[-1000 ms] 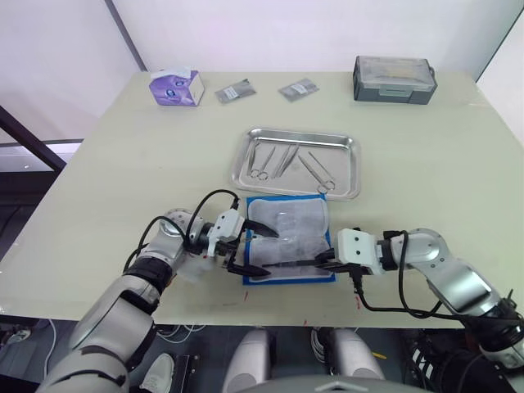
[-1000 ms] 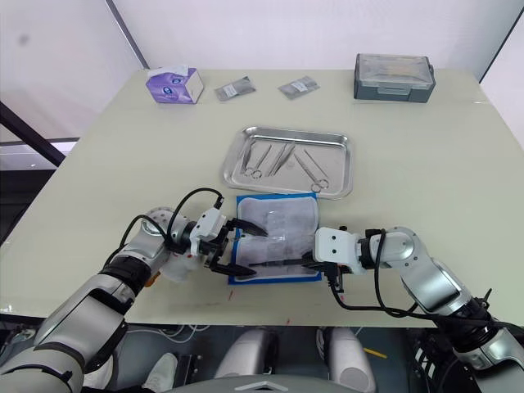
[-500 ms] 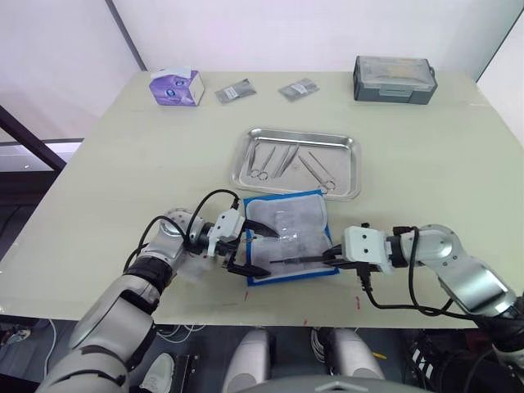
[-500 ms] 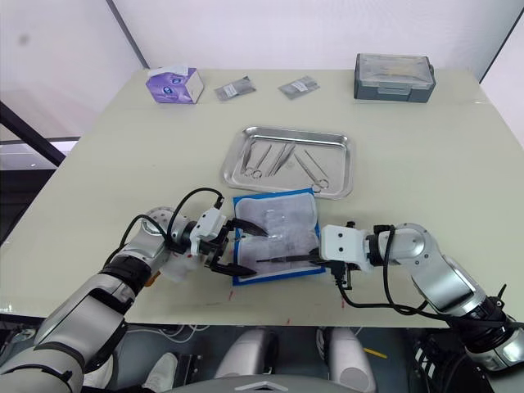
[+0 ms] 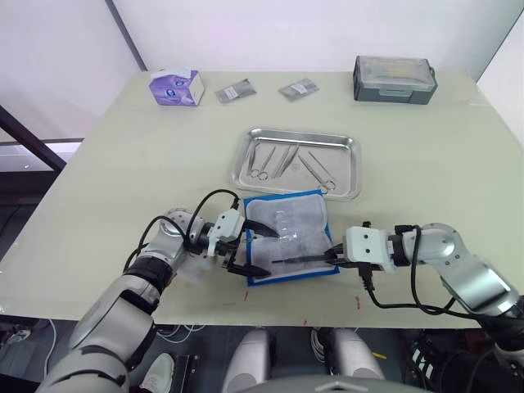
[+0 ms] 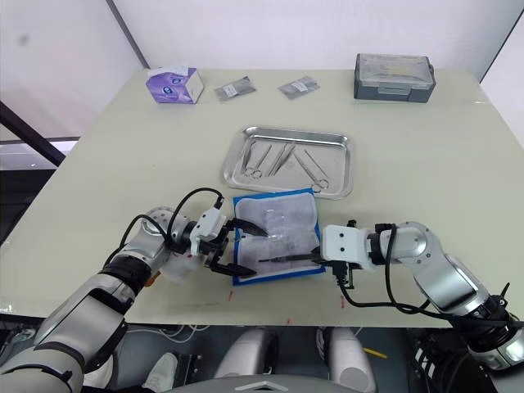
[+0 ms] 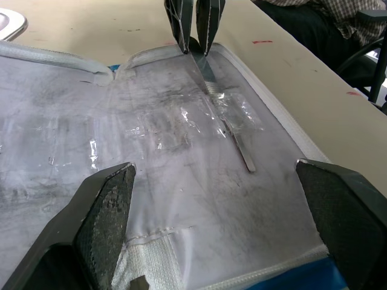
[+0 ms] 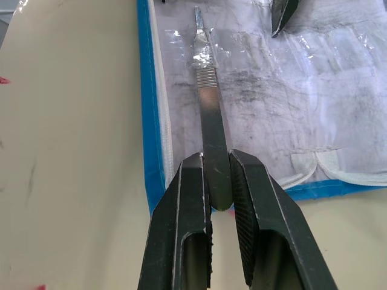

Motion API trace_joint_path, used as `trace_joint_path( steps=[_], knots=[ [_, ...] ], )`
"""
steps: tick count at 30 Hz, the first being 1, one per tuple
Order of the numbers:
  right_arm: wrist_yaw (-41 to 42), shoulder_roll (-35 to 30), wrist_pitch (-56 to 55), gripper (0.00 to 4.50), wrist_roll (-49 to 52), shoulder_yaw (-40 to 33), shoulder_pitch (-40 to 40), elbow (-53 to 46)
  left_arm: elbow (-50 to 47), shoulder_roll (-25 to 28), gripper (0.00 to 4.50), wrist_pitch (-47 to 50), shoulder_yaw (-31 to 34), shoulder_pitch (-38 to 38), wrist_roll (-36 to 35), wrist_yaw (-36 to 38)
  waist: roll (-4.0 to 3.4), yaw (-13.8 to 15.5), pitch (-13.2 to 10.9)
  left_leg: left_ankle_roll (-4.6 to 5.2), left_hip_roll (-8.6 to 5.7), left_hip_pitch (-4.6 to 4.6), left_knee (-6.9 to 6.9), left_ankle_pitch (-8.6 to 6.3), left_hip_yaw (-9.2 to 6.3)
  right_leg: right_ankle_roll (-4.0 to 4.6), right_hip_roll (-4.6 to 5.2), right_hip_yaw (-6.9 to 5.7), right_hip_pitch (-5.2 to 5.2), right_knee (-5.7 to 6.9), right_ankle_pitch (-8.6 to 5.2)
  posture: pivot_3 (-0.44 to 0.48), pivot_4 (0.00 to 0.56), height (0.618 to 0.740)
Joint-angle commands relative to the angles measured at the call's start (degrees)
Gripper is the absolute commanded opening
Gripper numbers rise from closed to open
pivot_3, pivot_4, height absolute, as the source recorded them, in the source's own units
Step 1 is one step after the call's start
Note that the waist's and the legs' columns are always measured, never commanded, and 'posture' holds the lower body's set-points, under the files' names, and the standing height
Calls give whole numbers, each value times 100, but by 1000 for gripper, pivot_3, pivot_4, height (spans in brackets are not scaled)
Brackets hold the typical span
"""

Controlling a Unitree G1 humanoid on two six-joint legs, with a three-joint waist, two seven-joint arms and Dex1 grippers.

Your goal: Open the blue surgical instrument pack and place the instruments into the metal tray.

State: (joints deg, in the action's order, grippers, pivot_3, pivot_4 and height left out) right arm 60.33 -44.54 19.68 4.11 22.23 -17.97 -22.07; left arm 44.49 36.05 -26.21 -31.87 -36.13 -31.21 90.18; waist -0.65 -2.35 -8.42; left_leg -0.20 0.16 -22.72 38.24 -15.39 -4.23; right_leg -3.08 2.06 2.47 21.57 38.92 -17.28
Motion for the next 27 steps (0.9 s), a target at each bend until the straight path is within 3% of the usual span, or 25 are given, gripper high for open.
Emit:
trace_joint_path(
  steps=[1,27],
  knots=[
    [0,-94,-46,62,29,-312,-82,-247,167,1,4500,174,-268,160,174,232,0,1,0,0,0,0,0,0,0,0,0,0,0,0,0,0,150,738],
    [173,-852,17,62,345,-1106,483,-593,166,-8,4500,205,-346,146,189,232,2,6,-1,0,0,-2,0,0,1,0,1,0,0,-1,0,0,150,738]
  ],
)
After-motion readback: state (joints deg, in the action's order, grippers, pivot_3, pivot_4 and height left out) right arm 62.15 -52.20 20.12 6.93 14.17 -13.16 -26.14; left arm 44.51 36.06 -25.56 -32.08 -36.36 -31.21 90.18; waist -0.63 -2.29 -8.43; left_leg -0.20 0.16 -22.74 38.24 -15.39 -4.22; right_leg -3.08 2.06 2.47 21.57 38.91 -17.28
